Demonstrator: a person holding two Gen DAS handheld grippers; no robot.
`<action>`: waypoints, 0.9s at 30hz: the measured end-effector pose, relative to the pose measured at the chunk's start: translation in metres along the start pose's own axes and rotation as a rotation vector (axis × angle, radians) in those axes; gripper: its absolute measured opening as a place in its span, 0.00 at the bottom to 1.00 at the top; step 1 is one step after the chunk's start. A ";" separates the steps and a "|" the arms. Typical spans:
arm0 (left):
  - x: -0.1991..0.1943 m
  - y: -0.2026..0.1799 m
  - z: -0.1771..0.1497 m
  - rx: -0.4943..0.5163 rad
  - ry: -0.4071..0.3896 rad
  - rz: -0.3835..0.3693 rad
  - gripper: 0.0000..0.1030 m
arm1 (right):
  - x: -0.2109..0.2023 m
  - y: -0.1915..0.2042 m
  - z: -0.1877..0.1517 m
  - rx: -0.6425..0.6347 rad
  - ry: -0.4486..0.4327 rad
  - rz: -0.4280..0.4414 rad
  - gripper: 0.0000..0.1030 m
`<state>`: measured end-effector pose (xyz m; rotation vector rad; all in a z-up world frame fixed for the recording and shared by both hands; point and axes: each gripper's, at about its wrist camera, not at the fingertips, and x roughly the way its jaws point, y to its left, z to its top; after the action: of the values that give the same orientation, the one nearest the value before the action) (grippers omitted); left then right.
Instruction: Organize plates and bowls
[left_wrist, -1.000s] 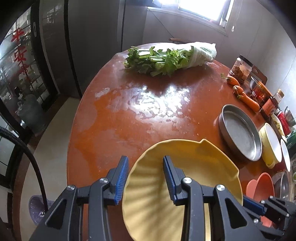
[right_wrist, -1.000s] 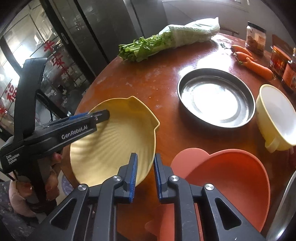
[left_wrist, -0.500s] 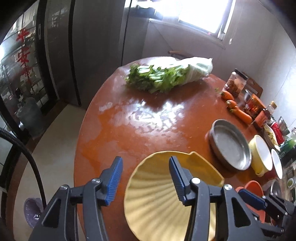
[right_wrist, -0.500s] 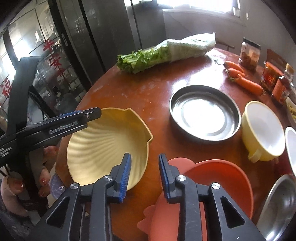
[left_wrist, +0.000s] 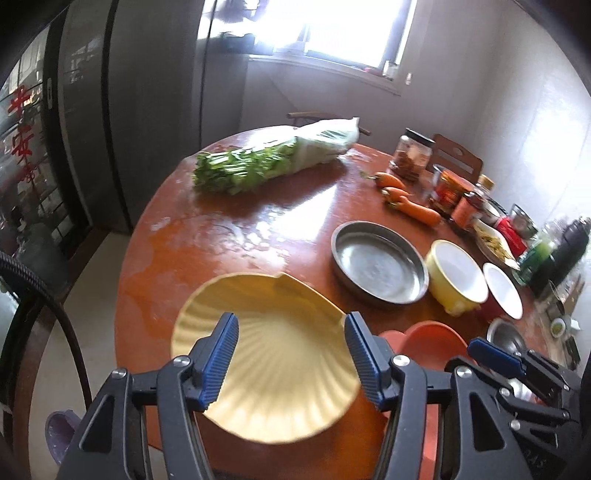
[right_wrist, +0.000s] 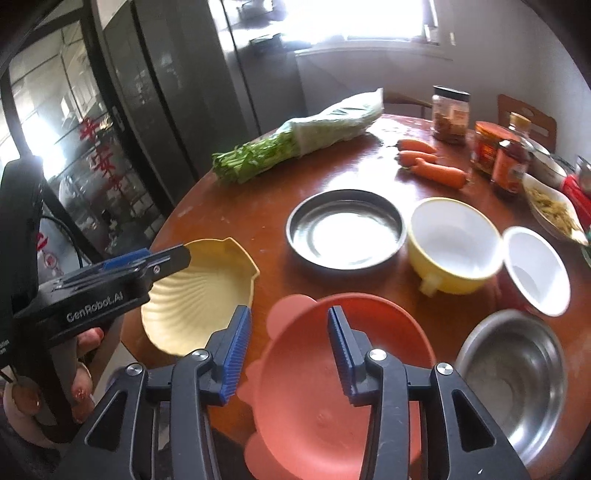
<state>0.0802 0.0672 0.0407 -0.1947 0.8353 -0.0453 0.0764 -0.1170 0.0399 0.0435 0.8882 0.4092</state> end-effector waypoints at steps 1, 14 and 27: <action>-0.003 -0.004 -0.003 0.004 -0.003 -0.003 0.58 | -0.004 -0.002 -0.003 0.001 -0.006 -0.004 0.44; -0.015 -0.057 -0.044 0.088 0.021 -0.065 0.61 | -0.045 -0.030 -0.049 0.044 -0.035 0.006 0.47; -0.003 -0.075 -0.075 0.096 0.063 -0.080 0.61 | -0.060 -0.046 -0.100 0.091 -0.028 -0.020 0.47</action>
<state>0.0255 -0.0171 0.0083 -0.1367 0.8861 -0.1669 -0.0182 -0.1947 0.0113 0.1238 0.8788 0.3482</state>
